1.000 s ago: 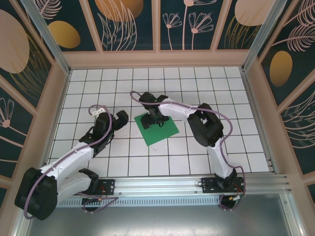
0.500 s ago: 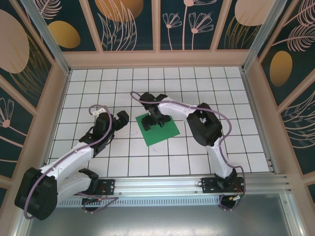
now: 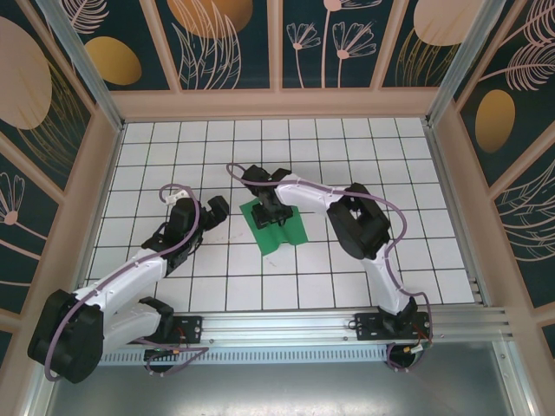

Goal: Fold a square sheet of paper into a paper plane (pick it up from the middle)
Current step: Fold the square sheet of paper in half at the center of the table.

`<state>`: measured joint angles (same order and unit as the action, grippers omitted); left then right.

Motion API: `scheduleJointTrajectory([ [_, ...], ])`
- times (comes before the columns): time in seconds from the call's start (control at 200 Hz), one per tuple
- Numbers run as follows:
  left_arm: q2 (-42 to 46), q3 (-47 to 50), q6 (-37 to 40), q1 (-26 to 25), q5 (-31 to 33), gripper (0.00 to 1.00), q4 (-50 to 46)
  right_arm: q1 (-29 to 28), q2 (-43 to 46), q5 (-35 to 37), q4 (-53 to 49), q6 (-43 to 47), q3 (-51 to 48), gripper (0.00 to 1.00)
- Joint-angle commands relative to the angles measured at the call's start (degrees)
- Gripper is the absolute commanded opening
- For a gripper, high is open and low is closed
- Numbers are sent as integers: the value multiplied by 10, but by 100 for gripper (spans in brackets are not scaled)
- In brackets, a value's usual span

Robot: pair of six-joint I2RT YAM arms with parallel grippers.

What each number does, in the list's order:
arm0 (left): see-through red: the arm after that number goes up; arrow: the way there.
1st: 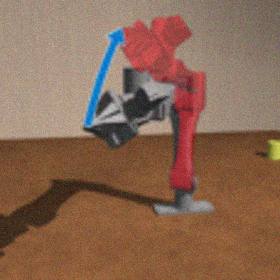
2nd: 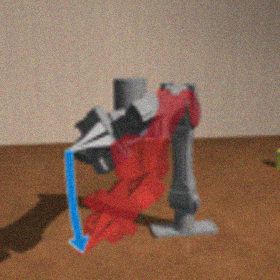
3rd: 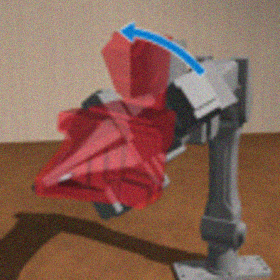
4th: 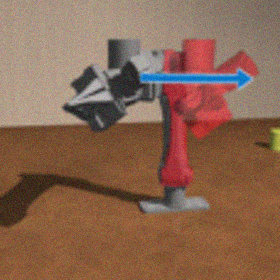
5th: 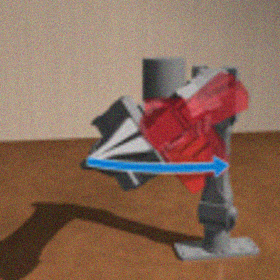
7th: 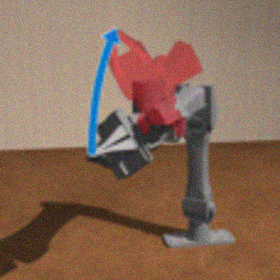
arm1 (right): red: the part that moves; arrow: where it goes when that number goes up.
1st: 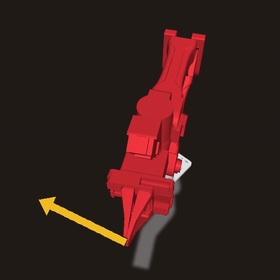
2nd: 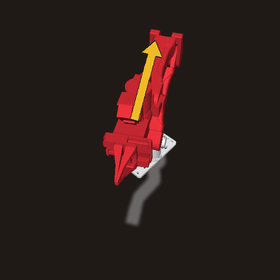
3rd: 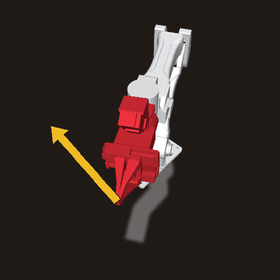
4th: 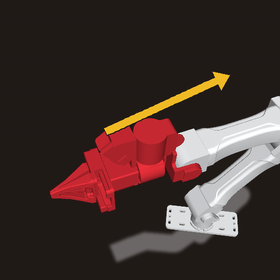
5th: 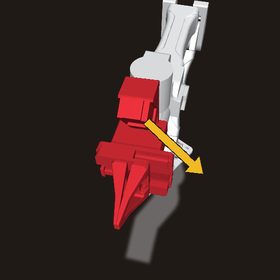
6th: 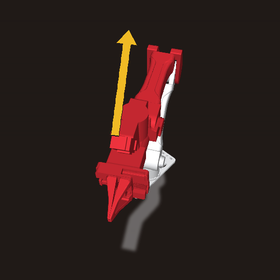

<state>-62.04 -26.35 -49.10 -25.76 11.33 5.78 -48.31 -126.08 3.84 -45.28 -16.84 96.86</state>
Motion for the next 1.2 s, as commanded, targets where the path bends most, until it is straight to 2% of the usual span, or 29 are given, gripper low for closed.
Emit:
scheduleJointTrajectory([
  [0.0, -3, -8, 11, 3, -4, 98, 14, 13, 33, 4, 1, -10, -3, 59],
  [0.215, -9, -9, 5, 3, -16, 99, 21, 45, 116, -77, 77, -37, -58, 45],
  [0.42, -22, -19, 4, 3, -33, 98, 28, 90, 196, -195, 178, -80, -146, 44],
  [0.555, -40, -31, 6, 3, -74, 99, 49, 126, 257, -282, 268, -117, -228, 45],
  [0.736, -82, -45, 11, 3, -177, 99, 100, 166, 306, -294, 325, -145, -337, 45],
  [0.891, -126, -51, -1, 3, -261, 98, 163, 167, 330, -290, 368, -168, -414, 47],
  [0.906, -130, -53, -2, 3, -267, 98, 166, 182, 333, -288, 370, -170, -419, 47],
  [1.196, -187, -82, -11, -5, -331, 98, 198, 213, 362, -275, 394, -183, -496, 55],
])
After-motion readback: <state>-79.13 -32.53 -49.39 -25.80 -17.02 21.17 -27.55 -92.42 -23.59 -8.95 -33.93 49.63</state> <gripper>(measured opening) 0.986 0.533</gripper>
